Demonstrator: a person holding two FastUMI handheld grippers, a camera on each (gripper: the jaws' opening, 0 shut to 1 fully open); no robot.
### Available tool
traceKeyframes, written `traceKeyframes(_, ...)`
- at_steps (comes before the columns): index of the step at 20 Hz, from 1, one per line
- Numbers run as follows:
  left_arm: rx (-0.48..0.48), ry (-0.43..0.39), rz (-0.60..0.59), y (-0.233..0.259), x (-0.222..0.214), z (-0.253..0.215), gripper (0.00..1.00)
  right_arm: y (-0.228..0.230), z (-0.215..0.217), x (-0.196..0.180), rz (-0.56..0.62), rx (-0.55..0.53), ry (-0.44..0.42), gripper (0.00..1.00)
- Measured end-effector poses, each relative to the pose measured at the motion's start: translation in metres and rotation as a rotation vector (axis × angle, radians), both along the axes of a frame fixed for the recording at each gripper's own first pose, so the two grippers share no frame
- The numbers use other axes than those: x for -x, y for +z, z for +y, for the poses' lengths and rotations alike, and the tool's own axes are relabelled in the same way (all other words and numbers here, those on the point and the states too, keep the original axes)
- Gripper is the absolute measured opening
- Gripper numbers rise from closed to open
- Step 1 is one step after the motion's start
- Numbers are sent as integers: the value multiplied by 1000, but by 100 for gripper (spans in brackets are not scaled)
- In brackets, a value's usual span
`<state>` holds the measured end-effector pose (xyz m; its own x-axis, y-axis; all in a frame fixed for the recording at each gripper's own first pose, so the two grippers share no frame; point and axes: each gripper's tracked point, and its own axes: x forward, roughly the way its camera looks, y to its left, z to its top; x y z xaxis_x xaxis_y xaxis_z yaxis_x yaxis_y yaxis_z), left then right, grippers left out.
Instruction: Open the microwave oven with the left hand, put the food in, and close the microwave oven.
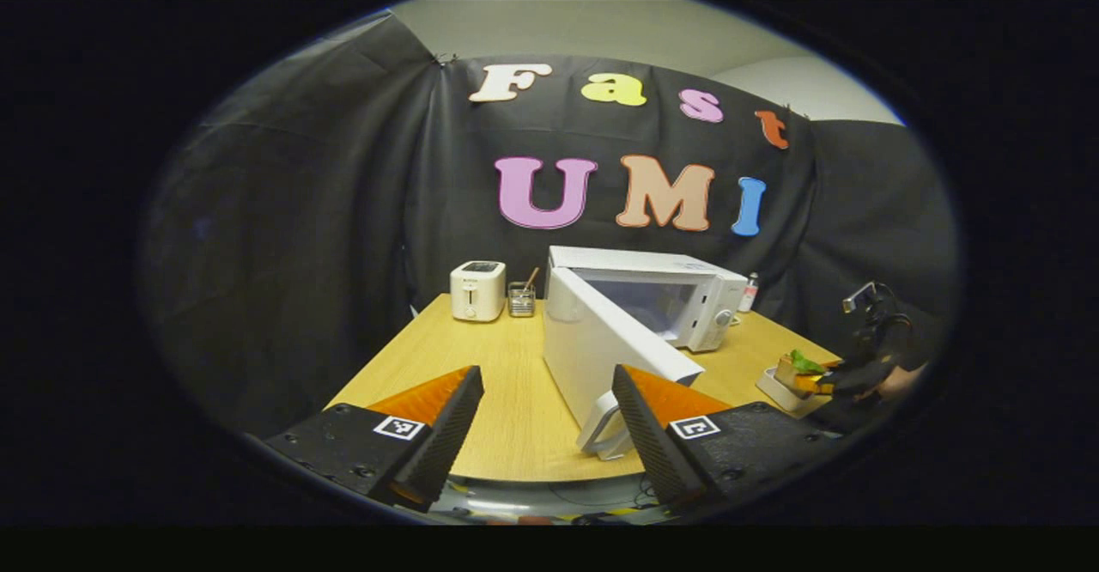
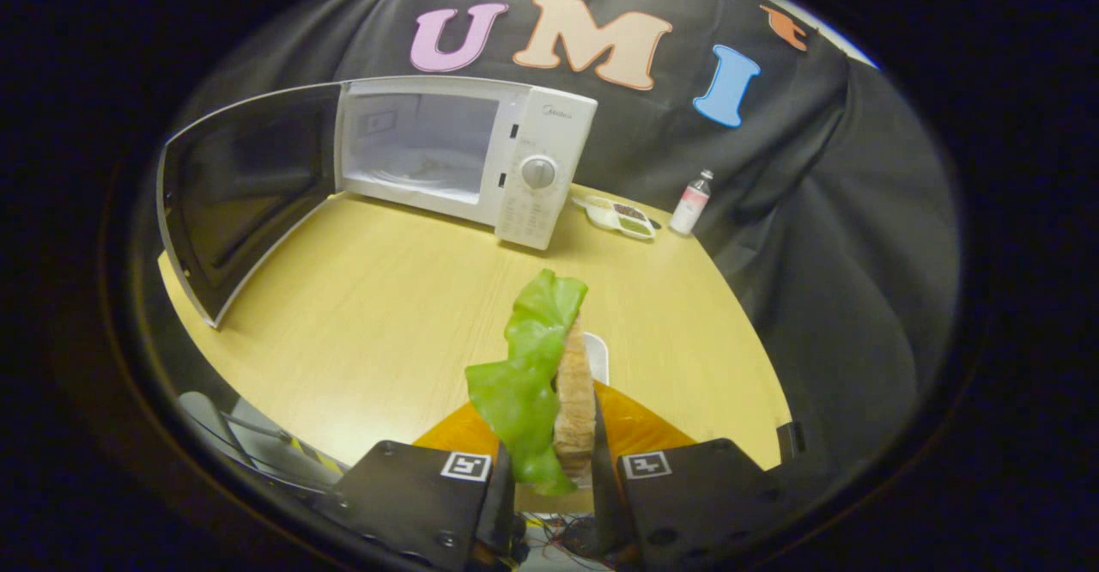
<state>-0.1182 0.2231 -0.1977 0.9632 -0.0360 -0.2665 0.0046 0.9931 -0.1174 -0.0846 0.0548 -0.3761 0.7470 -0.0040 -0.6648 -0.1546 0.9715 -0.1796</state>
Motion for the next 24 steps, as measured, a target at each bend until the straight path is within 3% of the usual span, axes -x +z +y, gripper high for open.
traceKeyframes(2, 4, -11, -14, 5, -3, -3, 88, 13, -5, -7, -32, 15, -2, 41)
traceKeyframes(4, 21, -14, -21, 9, -5, -6, 88, 25, -5, -12, -52, 10, 7, 29)
traceKeyframes(8, -20, 24, -74, 28, -11, 6, 87, 54, -2, -20, -83, -52, 0, 29)
traceKeyframes(9, -23, 31, -85, 32, -15, 7, 95, 60, 2, -24, -89, -76, -3, 29)
traceKeyframes(12, -44, 58, -102, 42, -20, 12, 95, 66, 14, -35, -65, -151, -21, 29)
traceKeyframes(13, -48, 61, -115, 48, -21, 12, 96, 68, 21, -39, -58, -197, -35, 34)
traceKeyframes(14, -51, 58, -121, 52, -22, 10, 96, 69, 28, -45, -51, -244, -50, 29)
traceKeyframes(15, -55, 59, -126, 53, -23, 9, 94, 72, 37, -50, -46, -294, -63, 34)
traceKeyframes(17, -46, 61, -128, 56, -23, 5, 94, 76, 59, -62, -32, -398, -77, 29)
traceKeyframes(19, -23, 58, -128, 59, -22, -2, 94, 77, 82, -74, -13, -499, -94, 34)
traceKeyframes(21, -26, 60, -130, 63, -21, -2, 94, 79, 108, -87, 13, -625, -140, 29)
traceKeyframes(22, -34, 75, -126, 66, -22, 2, 94, 79, 120, -94, 22, -685, -172, 34)
traceKeyframes(24, -52, 115, -84, 63, -25, 12, 96, 81, 144, -113, 21, -788, -222, 34)
